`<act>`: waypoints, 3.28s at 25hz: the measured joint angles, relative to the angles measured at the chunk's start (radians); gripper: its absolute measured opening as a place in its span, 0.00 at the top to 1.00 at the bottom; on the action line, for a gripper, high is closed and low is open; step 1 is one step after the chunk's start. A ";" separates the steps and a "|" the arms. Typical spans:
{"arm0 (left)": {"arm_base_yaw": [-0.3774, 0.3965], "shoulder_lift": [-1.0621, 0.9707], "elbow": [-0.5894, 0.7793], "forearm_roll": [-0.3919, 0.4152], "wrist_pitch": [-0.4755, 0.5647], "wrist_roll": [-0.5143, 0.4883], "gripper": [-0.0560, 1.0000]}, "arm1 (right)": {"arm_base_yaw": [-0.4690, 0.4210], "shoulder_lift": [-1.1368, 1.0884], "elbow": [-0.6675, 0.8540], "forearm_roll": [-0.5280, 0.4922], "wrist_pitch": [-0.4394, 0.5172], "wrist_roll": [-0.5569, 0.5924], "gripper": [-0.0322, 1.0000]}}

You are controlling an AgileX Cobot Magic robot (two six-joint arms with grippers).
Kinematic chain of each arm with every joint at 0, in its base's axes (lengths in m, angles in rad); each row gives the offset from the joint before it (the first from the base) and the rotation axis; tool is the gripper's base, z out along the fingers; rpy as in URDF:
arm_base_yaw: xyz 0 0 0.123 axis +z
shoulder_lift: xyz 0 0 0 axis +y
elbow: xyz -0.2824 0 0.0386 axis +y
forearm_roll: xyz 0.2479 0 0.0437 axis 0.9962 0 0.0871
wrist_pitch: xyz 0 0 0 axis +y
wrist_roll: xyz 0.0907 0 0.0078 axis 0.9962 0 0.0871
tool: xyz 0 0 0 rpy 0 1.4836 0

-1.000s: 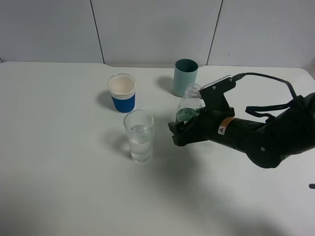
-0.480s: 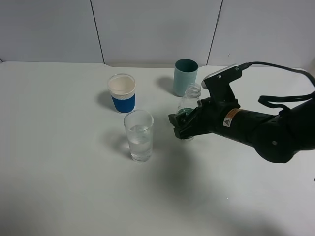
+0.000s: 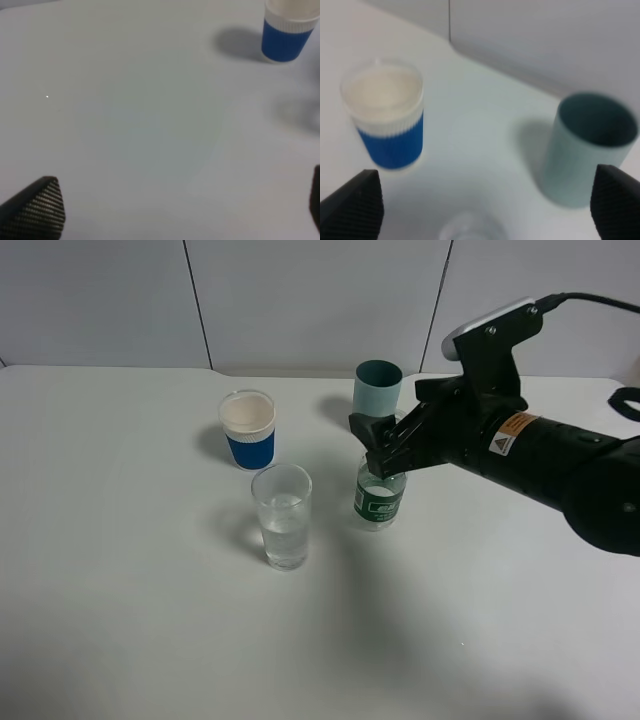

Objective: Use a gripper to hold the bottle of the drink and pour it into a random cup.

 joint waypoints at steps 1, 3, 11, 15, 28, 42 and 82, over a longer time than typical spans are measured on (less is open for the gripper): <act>0.000 0.000 0.000 0.000 0.000 0.000 0.01 | 0.000 -0.020 0.000 0.008 0.003 -0.006 0.18; 0.000 0.000 0.000 0.000 0.000 0.000 0.01 | 0.000 -0.069 0.000 0.011 0.023 -0.013 0.18; 0.000 0.000 0.000 0.000 0.000 0.000 0.01 | 0.000 -0.244 0.000 0.017 0.137 -0.031 0.18; 0.000 0.000 0.000 0.000 0.000 0.000 0.01 | 0.000 -0.332 0.001 0.000 0.200 -0.031 0.18; 0.000 0.000 0.000 0.000 0.000 0.000 0.01 | -0.133 -0.597 0.001 -0.125 0.411 -0.102 0.18; 0.000 0.000 0.000 0.000 0.000 0.000 0.01 | -0.369 -0.844 -0.026 -0.113 0.710 -0.047 0.18; 0.000 0.000 0.000 0.000 0.000 0.000 0.01 | -0.369 -1.457 -0.057 -0.245 1.692 0.310 0.18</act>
